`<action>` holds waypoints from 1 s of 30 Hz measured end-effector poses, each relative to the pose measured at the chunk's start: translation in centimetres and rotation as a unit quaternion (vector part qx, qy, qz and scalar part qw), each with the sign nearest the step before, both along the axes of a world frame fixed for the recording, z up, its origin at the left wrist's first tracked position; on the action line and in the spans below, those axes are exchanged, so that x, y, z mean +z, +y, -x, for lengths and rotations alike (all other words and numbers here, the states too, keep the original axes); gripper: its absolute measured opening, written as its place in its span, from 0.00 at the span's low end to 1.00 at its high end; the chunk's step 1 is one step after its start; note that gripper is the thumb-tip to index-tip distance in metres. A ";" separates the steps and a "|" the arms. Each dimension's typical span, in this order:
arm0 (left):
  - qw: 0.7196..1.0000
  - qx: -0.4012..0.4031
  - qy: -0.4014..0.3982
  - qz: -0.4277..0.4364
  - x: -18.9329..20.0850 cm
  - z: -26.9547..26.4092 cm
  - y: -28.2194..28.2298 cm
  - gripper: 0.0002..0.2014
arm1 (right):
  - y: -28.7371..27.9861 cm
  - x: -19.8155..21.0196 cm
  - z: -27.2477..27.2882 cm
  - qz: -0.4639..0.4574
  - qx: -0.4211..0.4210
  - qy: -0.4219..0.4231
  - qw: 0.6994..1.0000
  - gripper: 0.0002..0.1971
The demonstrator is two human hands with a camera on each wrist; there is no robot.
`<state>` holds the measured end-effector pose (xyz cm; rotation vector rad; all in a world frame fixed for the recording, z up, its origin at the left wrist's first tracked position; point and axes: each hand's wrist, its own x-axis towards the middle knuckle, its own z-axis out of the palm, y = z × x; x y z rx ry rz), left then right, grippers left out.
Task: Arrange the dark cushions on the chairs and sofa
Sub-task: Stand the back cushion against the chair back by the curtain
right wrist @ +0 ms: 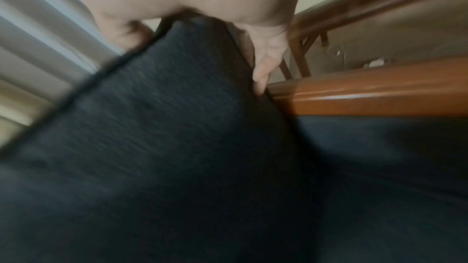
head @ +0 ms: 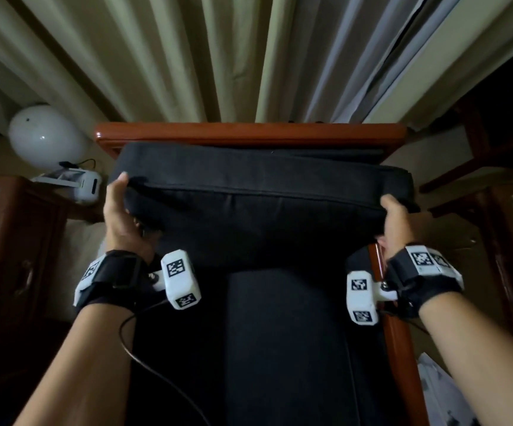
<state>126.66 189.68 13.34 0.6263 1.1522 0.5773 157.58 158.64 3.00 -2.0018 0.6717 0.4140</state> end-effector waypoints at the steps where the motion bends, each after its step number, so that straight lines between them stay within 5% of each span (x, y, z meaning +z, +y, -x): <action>1: 1.000 -0.013 -0.011 -0.017 0.3 -0.4 0.3 0.19 | -0.8 0.6 1.2 -0.021 -0.002 0.003 1.000 0.52; 3: 0.998 -0.017 -0.010 -0.061 0.7 -1.2 1.2 0.15 | -1.9 2.6 4.1 -0.049 -0.028 -0.003 0.998 0.45; 7: 0.997 0.016 -0.001 -0.077 -1.0 -0.6 1.8 0.39 | -0.1 6.1 7.5 -0.037 -0.055 -0.057 0.996 0.44; 12: 0.992 0.046 0.080 -0.084 -3.2 0.9 2.3 0.09 | 2.8 6.7 8.2 0.075 -0.014 -0.078 0.994 0.48; 17: 0.980 0.064 0.144 -0.125 -4.7 2.7 2.8 0.05 | 6.2 9.5 7.7 0.060 0.059 -0.098 0.992 0.29; 21: 0.994 -0.013 0.104 -0.040 -4.5 2.9 5.6 0.38 | 8.8 9.9 2.4 0.069 0.078 -0.056 0.993 0.45; 27: 0.979 -0.040 0.197 -0.033 -4.7 3.7 5.7 0.50 | 6.3 7.4 1.9 0.020 0.128 -0.056 0.990 0.55; 29: 0.975 -0.069 0.206 -0.055 -3.9 4.4 3.9 0.46 | 6.1 10.0 4.9 -0.070 0.119 -0.022 0.990 0.55; 30: 0.972 -0.078 0.206 -0.078 -3.9 4.9 3.0 0.40 | 5.4 10.2 5.8 -0.114 0.116 0.008 0.987 0.48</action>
